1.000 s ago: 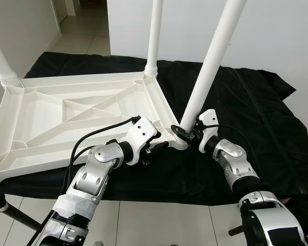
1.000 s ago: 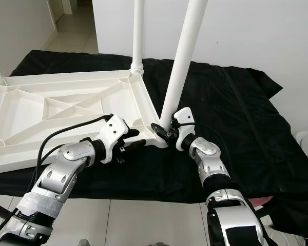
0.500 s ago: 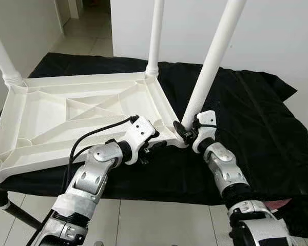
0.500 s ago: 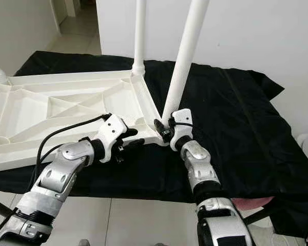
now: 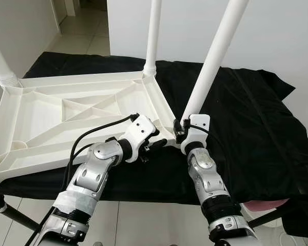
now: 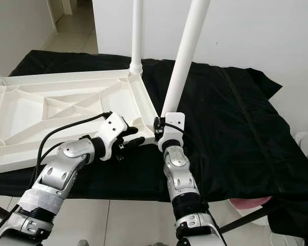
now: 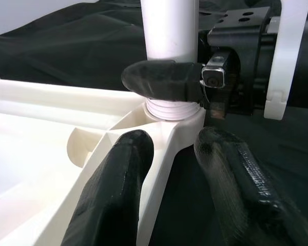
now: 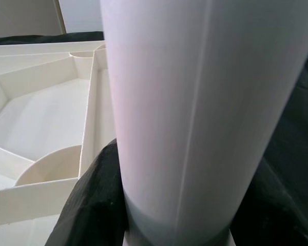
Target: Building children table
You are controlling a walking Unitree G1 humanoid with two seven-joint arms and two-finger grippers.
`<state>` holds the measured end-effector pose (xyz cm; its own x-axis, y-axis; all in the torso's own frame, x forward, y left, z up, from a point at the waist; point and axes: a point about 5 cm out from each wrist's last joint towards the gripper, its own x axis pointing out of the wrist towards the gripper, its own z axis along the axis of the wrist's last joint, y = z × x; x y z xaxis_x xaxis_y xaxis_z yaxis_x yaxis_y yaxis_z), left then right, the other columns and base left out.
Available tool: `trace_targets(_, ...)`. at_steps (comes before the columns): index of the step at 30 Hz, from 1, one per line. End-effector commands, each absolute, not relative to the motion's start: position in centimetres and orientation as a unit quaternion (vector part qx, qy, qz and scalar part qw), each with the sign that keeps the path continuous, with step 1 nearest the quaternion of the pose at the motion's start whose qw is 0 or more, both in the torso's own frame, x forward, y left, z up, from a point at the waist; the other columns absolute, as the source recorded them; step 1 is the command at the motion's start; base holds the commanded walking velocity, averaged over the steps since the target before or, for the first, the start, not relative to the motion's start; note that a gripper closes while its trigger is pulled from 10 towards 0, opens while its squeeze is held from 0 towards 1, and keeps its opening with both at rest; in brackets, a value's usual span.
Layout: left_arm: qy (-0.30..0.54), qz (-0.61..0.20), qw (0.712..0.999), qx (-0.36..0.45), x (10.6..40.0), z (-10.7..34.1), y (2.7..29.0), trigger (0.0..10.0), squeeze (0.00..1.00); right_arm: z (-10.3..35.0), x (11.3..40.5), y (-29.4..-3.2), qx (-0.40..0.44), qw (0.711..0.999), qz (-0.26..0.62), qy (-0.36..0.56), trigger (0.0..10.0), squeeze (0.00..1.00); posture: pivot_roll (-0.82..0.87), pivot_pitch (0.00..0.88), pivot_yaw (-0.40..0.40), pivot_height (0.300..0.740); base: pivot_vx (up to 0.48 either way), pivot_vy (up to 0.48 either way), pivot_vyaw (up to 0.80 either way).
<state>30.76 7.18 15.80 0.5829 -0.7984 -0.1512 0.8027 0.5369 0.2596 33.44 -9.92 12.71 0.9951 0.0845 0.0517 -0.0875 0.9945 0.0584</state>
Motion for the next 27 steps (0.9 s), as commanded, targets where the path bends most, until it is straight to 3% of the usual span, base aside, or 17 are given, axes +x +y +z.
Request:
trace_targets(1,-0.001,-0.409,0.899,0.156,31.3,15.9,7.5,10.0,0.0,11.2,33.0,-10.1,0.026,0.999,0.04,0.012,10.0,0.0,-0.01,0.0,-0.068,0.74,0.0,0.0,0.0)
trace_targets(3,-0.002,-0.409,0.899,0.156,31.4,16.0,7.5,10.0,0.0,11.2,33.0,-10.4,0.026,0.999,0.041,0.011,10.0,0.0,-0.01,0.0,-0.068,0.74,0.0,0.0,0.0)
trace_targets(4,-0.002,-0.409,0.899,0.156,31.4,16.0,7.5,10.0,0.0,11.3,33.0,-10.7,0.023,0.999,0.039,0.011,10.0,0.55,-0.01,0.0,-0.069,0.74,0.0,0.0,0.0)
trace_targets(5,-0.003,-0.409,0.899,0.157,31.4,16.0,7.5,10.0,0.0,11.3,33.1,-11.1,0.022,0.999,0.04,0.012,10.0,1.0,-0.01,0.0,-0.069,0.74,0.0,0.0,0.0)
trace_targets(13,-0.003,-0.409,0.899,0.157,31.4,16.0,7.5,10.0,0.0,11.5,33.5,-12.4,0.006,0.998,0.066,0.013,10.0,1.0,-0.01,0.0,-0.071,0.74,0.0,0.0,0.0)
trace_targets(14,-0.003,-0.409,0.899,0.157,31.4,16.0,7.5,10.0,0.0,11.5,33.6,-12.5,-0.001,0.995,0.1,0.017,10.0,1.0,0.0,0.0,-0.071,0.74,0.0,0.0,0.0)
trace_targets(15,-0.004,-0.409,0.899,0.157,31.4,16.0,7.5,10.0,0.0,11.5,33.6,-12.5,-0.003,0.991,0.131,0.016,10.0,0.14,0.0,0.0,-0.07,0.74,0.0,0.0,0.0)
trace_targets(18,-0.004,-0.409,0.899,0.157,31.4,16.0,7.5,10.0,0.0,11.5,33.6,-12.5,-0.003,0.991,0.131,0.016,10.0,0.14,0.0,0.0,-0.07,0.74,0.0,0.0,0.0)
trace_targets(19,-0.004,-0.41,0.899,0.157,31.3,16.0,7.6,10.0,0.0,11.6,33.6,-12.6,-0.006,0.988,0.155,0.015,10.0,0.0,0.0,0.0,-0.07,0.74,0.0,0.0,0.0)
trace_targets(27,-0.002,-0.423,0.892,0.157,30.9,15.9,7.5,10.0,0.0,13.3,34.6,-14.2,-0.074,0.959,0.272,-0.018,10.0,0.0,0.0,0.0,-0.061,0.74,0.0,0.0,0.0)
